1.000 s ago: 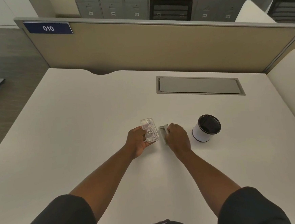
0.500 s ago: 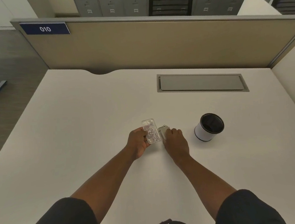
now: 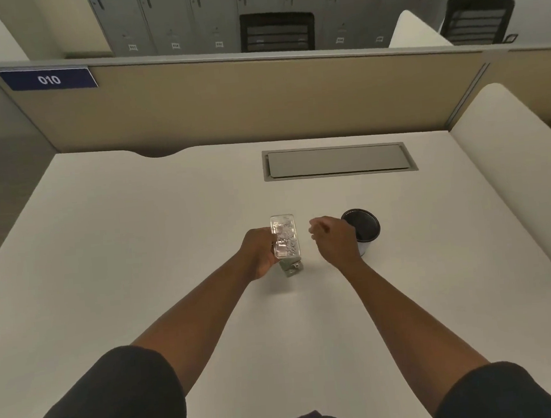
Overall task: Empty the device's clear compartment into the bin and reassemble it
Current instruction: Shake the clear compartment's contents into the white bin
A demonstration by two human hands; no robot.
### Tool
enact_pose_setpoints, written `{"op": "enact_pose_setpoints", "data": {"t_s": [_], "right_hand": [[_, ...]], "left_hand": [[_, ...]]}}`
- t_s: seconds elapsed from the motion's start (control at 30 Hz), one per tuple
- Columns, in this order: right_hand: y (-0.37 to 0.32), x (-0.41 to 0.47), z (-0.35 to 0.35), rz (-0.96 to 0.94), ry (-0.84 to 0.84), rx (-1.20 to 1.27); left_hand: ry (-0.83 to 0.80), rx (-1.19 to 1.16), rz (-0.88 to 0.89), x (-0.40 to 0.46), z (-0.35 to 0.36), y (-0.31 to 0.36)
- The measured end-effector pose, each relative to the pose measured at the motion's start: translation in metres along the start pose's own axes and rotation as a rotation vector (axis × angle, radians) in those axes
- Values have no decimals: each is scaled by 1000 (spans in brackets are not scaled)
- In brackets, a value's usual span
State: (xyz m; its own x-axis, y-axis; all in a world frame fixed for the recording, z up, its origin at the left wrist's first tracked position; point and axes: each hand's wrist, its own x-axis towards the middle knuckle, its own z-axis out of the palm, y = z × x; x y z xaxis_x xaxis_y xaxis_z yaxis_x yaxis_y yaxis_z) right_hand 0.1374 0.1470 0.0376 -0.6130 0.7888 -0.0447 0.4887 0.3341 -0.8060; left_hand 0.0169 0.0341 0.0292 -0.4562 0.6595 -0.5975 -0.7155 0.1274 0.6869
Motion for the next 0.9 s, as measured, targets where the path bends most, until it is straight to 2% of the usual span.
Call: {"op": "enact_pose_setpoints", "data": {"t_s": [0.13,0.5,0.63,0.77,0.9], "right_hand": [[-1,14,-33,187,-169,214],[37,50,-94,196,-44,172],[53,65,-106,165,18,74],[64,71,-111,98,75,-4],[77,70,-111,34,119,-70]], "left_hand": [[6,105,-17,10,42,5],[25,393,6,41,132,8],[39,630,47,59,154,5],[87,1081,241,65,164,5],[26,1308,385,67,165,1]]}}
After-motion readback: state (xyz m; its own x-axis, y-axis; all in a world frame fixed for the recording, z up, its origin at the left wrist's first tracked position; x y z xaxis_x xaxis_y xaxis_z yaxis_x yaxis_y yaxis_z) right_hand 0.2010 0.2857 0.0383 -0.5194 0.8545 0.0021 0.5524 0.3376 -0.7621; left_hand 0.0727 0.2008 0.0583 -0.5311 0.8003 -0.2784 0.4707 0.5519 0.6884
